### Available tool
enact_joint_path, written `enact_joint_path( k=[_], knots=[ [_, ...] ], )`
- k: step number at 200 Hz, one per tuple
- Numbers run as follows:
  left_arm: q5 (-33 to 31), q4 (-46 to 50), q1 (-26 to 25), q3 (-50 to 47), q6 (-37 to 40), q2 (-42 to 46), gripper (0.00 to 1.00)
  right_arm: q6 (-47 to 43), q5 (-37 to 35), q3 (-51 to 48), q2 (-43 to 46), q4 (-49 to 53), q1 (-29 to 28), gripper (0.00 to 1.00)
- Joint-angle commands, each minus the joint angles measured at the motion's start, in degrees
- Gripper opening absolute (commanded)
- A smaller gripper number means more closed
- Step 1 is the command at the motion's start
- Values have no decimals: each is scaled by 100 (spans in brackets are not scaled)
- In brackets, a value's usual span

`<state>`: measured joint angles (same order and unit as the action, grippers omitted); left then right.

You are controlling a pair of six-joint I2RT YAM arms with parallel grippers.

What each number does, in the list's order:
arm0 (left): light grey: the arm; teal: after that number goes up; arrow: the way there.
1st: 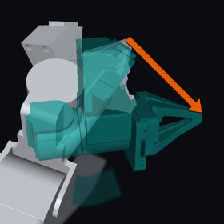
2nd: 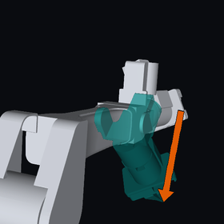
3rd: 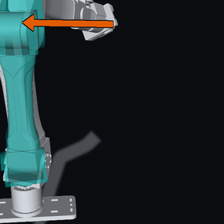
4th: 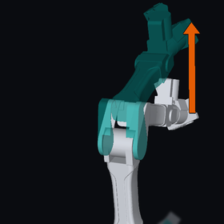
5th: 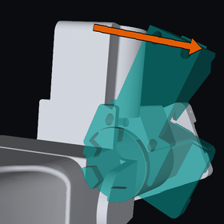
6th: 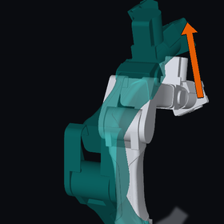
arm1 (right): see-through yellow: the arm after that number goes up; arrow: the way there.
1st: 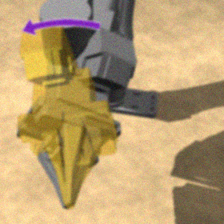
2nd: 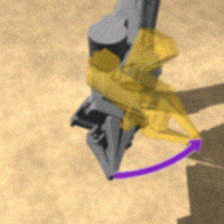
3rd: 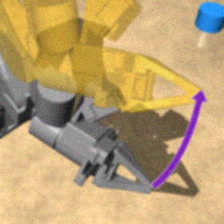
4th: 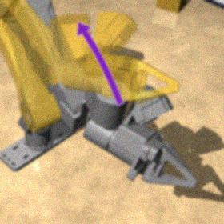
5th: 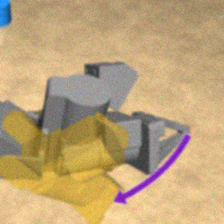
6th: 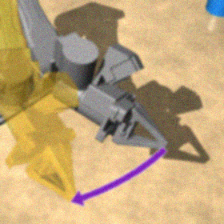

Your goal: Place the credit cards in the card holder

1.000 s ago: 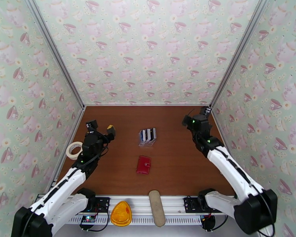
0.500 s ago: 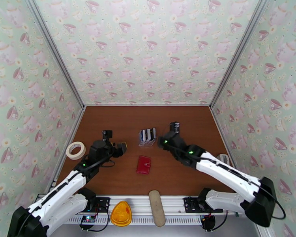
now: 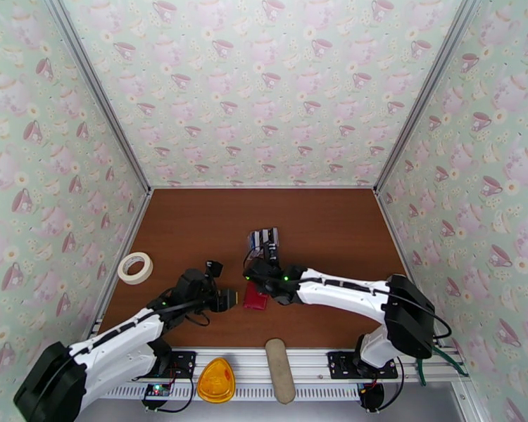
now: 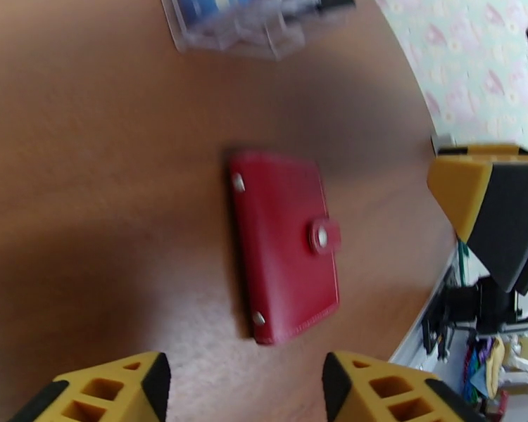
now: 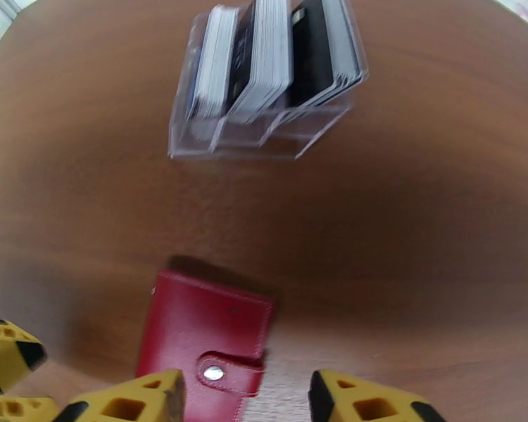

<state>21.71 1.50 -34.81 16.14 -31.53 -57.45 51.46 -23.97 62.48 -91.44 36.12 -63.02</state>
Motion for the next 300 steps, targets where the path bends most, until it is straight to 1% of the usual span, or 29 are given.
enact_joint_path(
  k=[1,7,15,39,66,113,151,198,224,240,252,300],
  knots=[
    [299,-533,-197,-43,-29,-263,55,220,355,219,-254,-40,-44,41],
    [279,-599,-253,-39,-29,-353,55,248,408,241,-320,-42,-43,38],
    [257,-668,-298,-22,-24,-473,54,284,478,251,-398,-62,-43,37],
    [258,-907,-403,37,-81,-847,53,364,672,281,-641,-105,-43,36],
    [183,-936,-499,159,-51,-1137,51,417,866,273,-843,-260,-44,36],
    [-57,-931,-536,244,-64,-1244,46,511,1016,295,-1132,-346,-35,36],
    [-191,-1062,-543,229,-142,-1297,46,565,1130,282,-1261,-334,33,36],
    [-321,-1154,-591,326,-222,-1614,45,538,1181,256,-1390,-306,95,36],
    [-334,-1172,-606,373,-222,-1768,44,515,1201,219,-1445,-350,97,35],
    [-335,-1242,-608,347,-235,-1784,44,500,1201,212,-1465,-367,106,32],
    [-359,-1241,-612,346,-248,-1775,44,479,1201,212,-1480,-358,123,26],
    [-453,-1218,-607,359,-278,-1795,44,357,1210,190,-1465,-355,198,12]
  ],
)
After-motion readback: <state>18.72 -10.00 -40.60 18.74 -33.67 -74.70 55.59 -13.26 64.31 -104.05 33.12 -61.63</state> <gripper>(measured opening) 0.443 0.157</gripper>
